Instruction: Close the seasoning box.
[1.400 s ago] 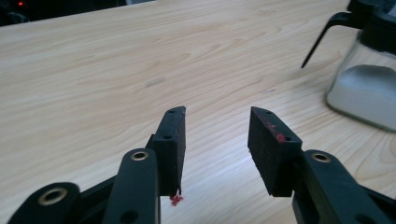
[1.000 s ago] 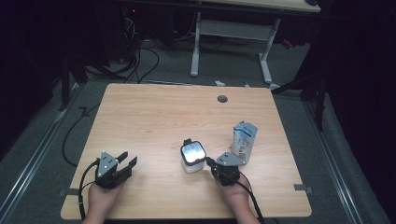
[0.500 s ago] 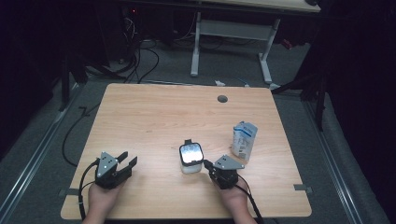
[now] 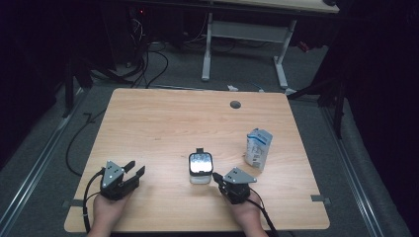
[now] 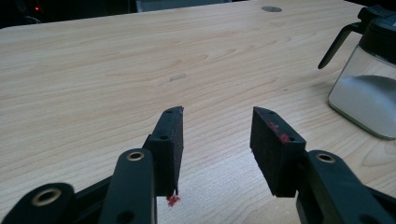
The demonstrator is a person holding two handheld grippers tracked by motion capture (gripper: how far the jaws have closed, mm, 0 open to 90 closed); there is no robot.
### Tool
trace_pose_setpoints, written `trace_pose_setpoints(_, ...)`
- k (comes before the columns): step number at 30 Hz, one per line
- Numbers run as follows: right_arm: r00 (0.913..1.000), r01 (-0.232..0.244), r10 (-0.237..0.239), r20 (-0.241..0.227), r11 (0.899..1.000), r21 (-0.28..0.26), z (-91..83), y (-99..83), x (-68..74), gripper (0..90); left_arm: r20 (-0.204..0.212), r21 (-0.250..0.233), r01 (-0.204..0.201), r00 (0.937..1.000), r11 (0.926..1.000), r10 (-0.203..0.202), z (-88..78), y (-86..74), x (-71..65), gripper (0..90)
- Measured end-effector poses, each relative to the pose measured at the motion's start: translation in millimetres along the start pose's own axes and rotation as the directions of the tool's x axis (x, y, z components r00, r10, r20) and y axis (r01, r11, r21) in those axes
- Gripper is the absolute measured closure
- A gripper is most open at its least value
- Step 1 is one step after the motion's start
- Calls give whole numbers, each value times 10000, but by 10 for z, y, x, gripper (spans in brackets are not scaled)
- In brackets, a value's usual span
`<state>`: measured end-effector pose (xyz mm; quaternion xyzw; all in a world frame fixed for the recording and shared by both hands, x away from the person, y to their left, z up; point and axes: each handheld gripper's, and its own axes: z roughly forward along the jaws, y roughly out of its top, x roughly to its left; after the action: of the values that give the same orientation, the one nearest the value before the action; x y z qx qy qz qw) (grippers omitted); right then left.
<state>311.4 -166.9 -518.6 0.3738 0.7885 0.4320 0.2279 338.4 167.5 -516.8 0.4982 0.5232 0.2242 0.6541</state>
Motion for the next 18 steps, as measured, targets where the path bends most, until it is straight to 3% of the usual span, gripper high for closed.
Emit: trace_pose_setpoints(18, 9999, 43, -42, -147, 10000, 24, -25, -20, 35, 893, -42, -30, -19, 10000, 10000, 19, 1, -4, 17, 540)
